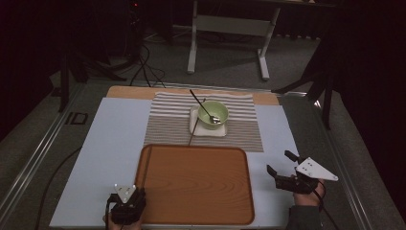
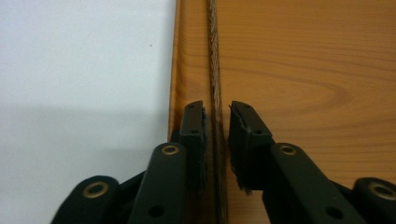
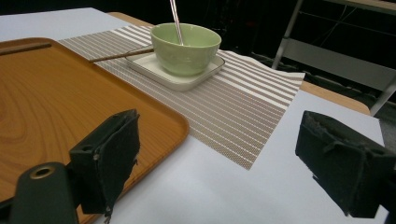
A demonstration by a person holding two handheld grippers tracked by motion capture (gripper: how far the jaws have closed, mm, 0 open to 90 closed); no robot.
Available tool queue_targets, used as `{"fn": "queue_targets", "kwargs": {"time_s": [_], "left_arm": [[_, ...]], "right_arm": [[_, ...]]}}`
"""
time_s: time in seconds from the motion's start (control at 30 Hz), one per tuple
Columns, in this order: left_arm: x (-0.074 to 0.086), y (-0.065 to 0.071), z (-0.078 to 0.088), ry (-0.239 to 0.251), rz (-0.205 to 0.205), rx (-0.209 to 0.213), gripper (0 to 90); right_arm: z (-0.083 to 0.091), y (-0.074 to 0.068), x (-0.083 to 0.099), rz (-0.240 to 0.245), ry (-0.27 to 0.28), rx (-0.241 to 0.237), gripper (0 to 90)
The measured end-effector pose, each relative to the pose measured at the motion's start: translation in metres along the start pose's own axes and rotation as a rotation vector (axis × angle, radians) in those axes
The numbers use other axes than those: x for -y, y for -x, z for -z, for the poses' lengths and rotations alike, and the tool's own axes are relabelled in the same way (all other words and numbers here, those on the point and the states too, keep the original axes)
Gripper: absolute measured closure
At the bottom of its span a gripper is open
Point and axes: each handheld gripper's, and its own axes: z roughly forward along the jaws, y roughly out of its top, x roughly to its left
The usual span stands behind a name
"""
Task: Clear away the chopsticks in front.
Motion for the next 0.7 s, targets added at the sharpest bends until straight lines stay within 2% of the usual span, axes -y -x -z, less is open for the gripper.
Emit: {"fn": "queue_targets", "kwargs": {"time_s": [0.23, 0.53, 0.7], "left_arm": [[-0.0014, 0.0013, 0.0031, 0.021, -0.025, 0.012, 67.9], [-0.0059, 0.0031, 0.0047, 0.050, -0.061, 0.061, 60.7], [-0.0093, 0.0048, 0.0046, 0.058, -0.068, 0.077, 58.6]], "right_arm": [[-0.0001, -0.0001, -0.0002, 0.001, 0.001, 0.000, 13.1], [-0.0002, -0.0001, -0.0002, 0.002, 0.000, -0.002, 13.1], [0.0002, 0.0008, 0.0002, 0.000, 0.000, 0.000, 13.1]]}}
